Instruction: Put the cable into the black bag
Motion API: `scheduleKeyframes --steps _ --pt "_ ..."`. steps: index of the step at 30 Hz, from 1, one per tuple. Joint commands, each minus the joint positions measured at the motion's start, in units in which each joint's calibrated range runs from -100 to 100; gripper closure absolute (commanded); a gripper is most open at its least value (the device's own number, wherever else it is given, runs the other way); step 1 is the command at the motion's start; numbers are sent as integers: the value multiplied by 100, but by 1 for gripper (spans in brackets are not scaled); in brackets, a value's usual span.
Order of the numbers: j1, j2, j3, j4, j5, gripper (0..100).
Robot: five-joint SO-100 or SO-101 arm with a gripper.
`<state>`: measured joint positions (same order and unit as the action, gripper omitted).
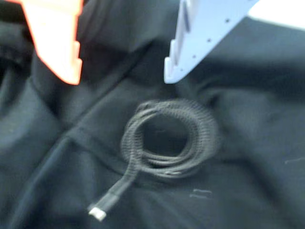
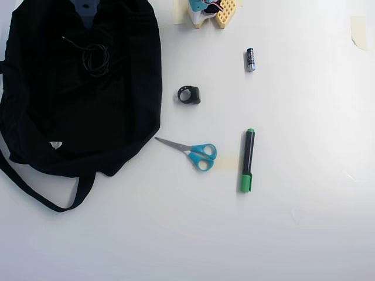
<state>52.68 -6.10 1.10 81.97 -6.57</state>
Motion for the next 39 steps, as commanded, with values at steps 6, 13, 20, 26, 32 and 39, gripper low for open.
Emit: scheduleKeyframes --steps 6,13,20,26,32,39 --pt "-1775 -2718 -47 1175 -266 91" --pt "-3967 -2742 7 1502 -214 98" --pt "-4902 -3207 330 1381 -219 98" --pt "-5291 -4112 1606 770 -219 98" --pt "-5522 -5423 3601 -92 -135 98" --pt "-5508 -7713 5928 -583 374 98"
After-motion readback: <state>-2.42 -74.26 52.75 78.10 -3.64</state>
